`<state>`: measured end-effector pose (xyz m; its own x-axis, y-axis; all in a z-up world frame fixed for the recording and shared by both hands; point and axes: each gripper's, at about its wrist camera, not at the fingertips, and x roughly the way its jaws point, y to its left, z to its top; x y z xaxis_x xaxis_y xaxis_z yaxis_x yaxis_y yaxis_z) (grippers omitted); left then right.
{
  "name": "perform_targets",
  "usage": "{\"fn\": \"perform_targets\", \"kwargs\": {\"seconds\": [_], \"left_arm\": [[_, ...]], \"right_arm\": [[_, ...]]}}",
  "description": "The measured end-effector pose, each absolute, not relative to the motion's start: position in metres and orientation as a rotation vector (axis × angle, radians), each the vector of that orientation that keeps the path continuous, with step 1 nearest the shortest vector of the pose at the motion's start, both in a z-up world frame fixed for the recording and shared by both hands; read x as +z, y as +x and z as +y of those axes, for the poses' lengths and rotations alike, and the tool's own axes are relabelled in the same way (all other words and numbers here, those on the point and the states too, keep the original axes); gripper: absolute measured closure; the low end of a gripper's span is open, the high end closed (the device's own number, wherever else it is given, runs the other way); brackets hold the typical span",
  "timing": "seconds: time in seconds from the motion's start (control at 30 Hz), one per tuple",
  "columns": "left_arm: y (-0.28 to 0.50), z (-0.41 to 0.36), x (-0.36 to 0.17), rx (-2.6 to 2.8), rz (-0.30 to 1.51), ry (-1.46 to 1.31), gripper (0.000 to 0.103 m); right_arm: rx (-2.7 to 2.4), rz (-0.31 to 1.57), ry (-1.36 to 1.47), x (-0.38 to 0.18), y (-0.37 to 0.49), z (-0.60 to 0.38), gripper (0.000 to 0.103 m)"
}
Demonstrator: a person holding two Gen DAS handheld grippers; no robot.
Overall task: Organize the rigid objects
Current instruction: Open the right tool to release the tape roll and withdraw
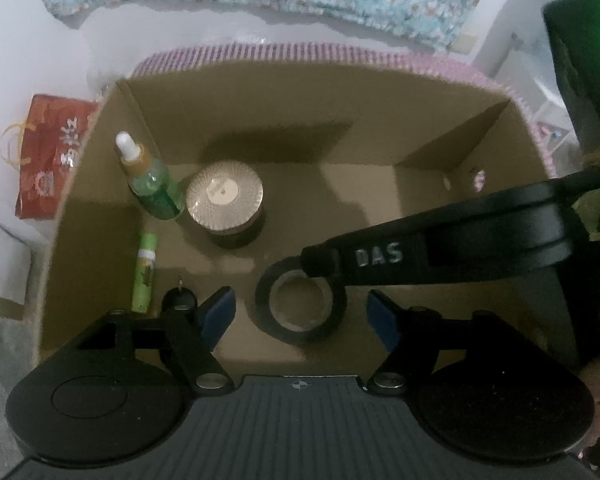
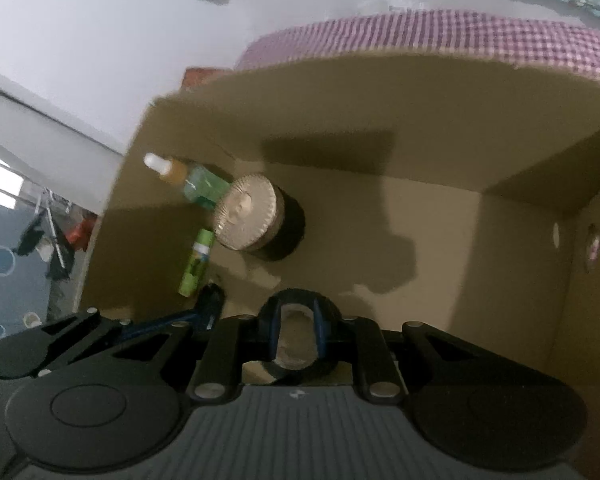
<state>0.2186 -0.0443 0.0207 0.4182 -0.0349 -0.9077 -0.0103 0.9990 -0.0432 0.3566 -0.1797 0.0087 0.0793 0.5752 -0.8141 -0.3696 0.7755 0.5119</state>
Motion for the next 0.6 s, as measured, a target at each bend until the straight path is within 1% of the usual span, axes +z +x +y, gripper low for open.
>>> {"fn": "perform_targets", "kwargs": {"seconds": [0.2,0.37,0.47,0.6], "left_arm": [[0.184,-0.043,0.057,-0.092,1.043,-0.045,0.023],[0.128,-0.034,0.084,-0.167,0.943,-0.024,0.021],[0.097,-0.026,0.086,-0.216,0.911,-0.018,0.02],[0.067,-0.015,0.074,-0.229,0.908,0.001,0.02]], "right_arm": [[0.722,1.179,0.262,0.059,0.325,-0.212,0.083],[0.722,1.052,0.315,0.103,0.272,-0.247,0.082],[0.705,0.99,0.344,0.114,0.235,-0.264,0.082],[0.685,0.971,0.431,0.106,0.194,-0.278,0.08]]}}
